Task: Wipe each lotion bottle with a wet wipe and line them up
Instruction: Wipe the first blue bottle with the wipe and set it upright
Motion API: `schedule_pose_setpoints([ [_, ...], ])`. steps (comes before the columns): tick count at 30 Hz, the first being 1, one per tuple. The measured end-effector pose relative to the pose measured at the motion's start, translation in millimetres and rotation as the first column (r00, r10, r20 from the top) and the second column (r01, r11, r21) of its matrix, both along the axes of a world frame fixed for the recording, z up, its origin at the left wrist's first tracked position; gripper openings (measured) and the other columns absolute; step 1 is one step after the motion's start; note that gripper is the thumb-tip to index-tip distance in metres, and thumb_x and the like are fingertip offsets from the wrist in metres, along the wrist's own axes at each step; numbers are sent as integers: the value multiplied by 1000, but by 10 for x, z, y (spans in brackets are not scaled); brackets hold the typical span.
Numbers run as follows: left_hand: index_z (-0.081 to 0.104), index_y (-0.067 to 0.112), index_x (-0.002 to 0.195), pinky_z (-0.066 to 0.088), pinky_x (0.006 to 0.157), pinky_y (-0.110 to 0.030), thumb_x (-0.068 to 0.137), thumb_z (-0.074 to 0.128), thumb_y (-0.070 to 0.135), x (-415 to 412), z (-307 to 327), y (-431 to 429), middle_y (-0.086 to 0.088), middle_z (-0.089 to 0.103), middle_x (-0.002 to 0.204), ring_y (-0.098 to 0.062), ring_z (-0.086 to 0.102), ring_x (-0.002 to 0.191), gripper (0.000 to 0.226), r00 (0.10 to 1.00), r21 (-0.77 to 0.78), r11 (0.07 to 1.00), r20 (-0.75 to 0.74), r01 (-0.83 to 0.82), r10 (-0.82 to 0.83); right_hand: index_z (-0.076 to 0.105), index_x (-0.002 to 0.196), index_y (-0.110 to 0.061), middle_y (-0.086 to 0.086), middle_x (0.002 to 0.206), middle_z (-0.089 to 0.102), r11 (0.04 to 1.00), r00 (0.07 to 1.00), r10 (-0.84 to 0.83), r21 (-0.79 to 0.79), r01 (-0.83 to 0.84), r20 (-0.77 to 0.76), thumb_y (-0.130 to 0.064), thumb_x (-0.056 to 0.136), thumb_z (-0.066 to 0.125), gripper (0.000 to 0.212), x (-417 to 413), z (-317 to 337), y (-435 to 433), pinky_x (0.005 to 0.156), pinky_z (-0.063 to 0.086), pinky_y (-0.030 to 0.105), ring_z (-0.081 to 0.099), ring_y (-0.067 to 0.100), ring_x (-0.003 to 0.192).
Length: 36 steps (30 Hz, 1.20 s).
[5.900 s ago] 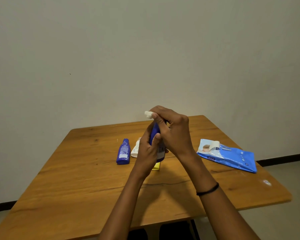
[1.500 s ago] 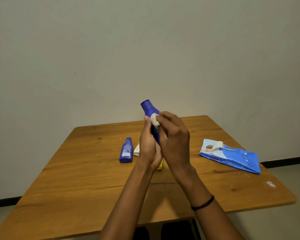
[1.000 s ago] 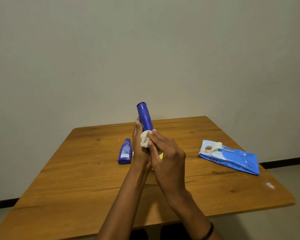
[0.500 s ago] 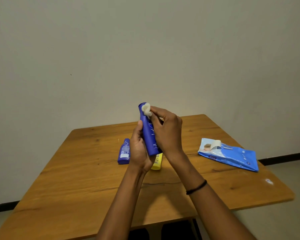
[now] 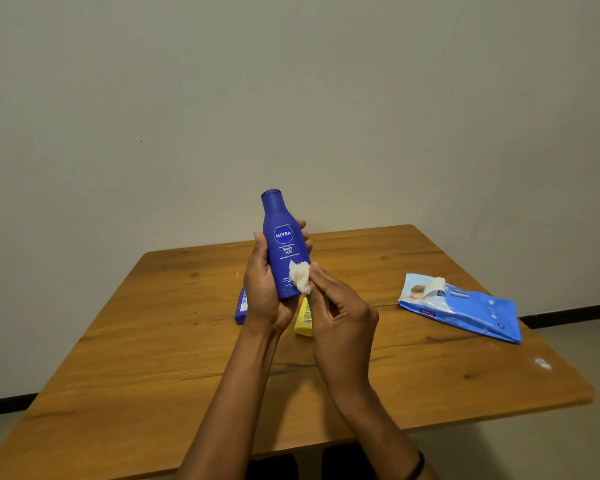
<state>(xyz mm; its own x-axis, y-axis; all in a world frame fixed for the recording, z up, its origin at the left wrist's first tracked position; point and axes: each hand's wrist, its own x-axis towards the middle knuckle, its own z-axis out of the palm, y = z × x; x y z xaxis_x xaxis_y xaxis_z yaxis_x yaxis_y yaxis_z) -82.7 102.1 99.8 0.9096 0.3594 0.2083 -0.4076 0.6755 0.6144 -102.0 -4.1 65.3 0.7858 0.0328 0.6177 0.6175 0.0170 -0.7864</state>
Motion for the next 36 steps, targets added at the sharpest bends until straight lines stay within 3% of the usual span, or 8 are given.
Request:
schedule_pose_setpoints([
  [5, 69, 9, 121, 60, 78, -31, 102, 36, 45, 28, -115, -99, -9, 71, 108, -16, 70, 90, 53, 1000, 89, 996, -3, 2, -2, 65, 120, -26, -10, 105, 72, 954, 930, 215, 269, -134, -297, -45, 79, 65, 45, 231, 187, 22, 67, 59, 24, 68, 10, 100],
  [8, 64, 10, 122, 59, 79, -35, 103, 38, 43, 62, -116, -99, -9, 71, 112, -20, 69, 92, 46, 992, 169, 977, 6, -127, 128, 66, 119, -24, -7, 104, 73, 898, 851, 364, 386, -212, -379, -43, 82, 66, 41, 271, 194, 74, 71, 60, 32, 69, 16, 101],
  [13, 56, 10, 129, 57, 76, -34, 98, 41, 48, 143, -115, -29, -7, 71, 119, -18, 68, 94, 51, 964, 259, 930, 22, -262, 266, 66, 112, -30, -8, 104, 73, 817, 786, 465, 540, -203, -407, -41, 81, 67, 32, 152, 29, 67, 67, 57, 24, 67, 9, 106],
  [16, 61, 14, 122, 58, 71, -29, 106, 35, 42, 194, -198, -1, -5, 74, 110, -15, 69, 88, 41, 955, 275, 918, 10, -287, 296, 67, 115, -25, -5, 106, 73, 791, 765, 484, 586, -175, -425, -37, 81, 69, 36, 108, -29, 77, 67, 56, 22, 66, 7, 107],
  [21, 61, 9, 123, 59, 76, -34, 101, 39, 49, 231, -341, -86, -10, 73, 104, -20, 70, 88, 51, 960, 297, 924, -65, -242, 272, 65, 110, -32, -9, 103, 72, 852, 772, 415, 502, -146, -481, -36, 81, 69, 29, 248, -88, -13, 65, 56, 22, 66, 5, 104],
  [26, 50, 6, 132, 62, 78, -37, 89, 42, 58, 304, -455, -180, -15, 69, 106, -23, 71, 92, 68, 966, 337, 927, -137, -163, 219, 66, 110, -31, -13, 101, 70, 948, 867, 187, 315, -36, -461, -34, 79, 72, 32, 392, -171, -116, 66, 59, 24, 65, -3, 99],
  [32, 45, 11, 127, 60, 68, -32, 97, 54, 11, 398, -617, -173, -15, 67, 108, -18, 72, 87, 32, 975, 315, 945, -170, -84, 144, 59, 103, -28, -11, 106, 62, 993, 921, 119, 47, -109, -371, -24, 87, 71, 21, 649, -226, -266, 61, 54, 16, 63, 8, 100],
  [36, 45, 8, 131, 60, 71, -31, 96, 57, 12, 518, -681, -189, -12, 67, 109, -17, 70, 88, 37, 978, 365, 926, -141, -94, 155, 56, 124, -27, -12, 116, 58, 982, 924, 160, -38, -185, -347, -21, 93, 63, 32, 805, -234, -286, 63, 54, 13, 60, 5, 102],
])
